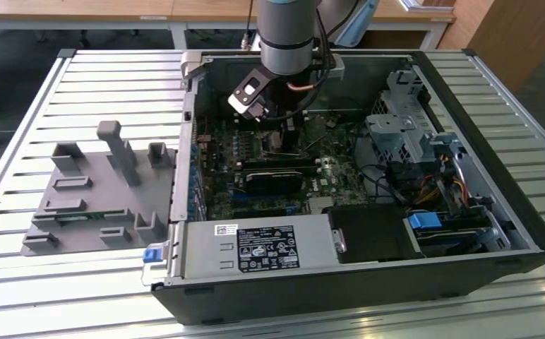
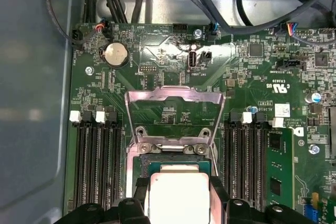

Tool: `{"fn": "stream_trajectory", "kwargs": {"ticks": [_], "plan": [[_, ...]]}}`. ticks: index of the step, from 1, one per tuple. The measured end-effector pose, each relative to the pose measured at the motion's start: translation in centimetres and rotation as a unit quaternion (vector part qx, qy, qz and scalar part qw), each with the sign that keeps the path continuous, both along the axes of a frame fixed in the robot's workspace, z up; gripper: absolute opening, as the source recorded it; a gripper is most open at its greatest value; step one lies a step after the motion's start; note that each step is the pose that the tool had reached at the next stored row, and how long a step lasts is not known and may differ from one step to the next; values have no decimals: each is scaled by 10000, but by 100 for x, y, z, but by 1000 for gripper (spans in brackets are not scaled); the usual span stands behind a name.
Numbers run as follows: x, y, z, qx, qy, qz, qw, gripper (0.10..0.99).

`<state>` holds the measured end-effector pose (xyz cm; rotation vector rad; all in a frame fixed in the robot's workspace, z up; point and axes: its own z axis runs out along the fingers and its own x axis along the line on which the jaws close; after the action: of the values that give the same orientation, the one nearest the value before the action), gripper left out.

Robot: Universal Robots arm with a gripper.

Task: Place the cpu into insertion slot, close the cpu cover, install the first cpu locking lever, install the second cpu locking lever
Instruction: 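Place the cpu into insertion slot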

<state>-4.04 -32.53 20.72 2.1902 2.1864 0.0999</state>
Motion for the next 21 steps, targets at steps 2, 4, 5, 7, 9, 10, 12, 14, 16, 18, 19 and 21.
{"fn": "stream_trajectory", "kwargs": {"ticks": [2, 4, 5, 7, 9, 10, 12, 14, 16, 18, 19, 21], "plan": [[0, 3, -14, -1, 4, -2, 10000, 537], [-1, 7, -19, -2, 5, -3, 10000, 537], [-1, 9, -21, -2, 5, -3, 10000, 537], [-1, 15, -24, -2, 5, -7, 10000, 537], [-1, 18, -34, -1, 5, -19, 10000, 537], [-1, 19, -41, -2, 5, -26, 10000, 537], [-1, 26, -57, -2, 7, -33, 10000, 537], [-1, 32, -72, -2, 8, -36, 10000, 537], [-1, 37, -88, -2, 10, -42, 10000, 537], [-1, 41, -102, -2, 11, -48, 10000, 537], [-1, 43, -109, -2, 12, -51, 10000, 537], [-1, 47, -122, -2, 13, -55, 10000, 537]]}}
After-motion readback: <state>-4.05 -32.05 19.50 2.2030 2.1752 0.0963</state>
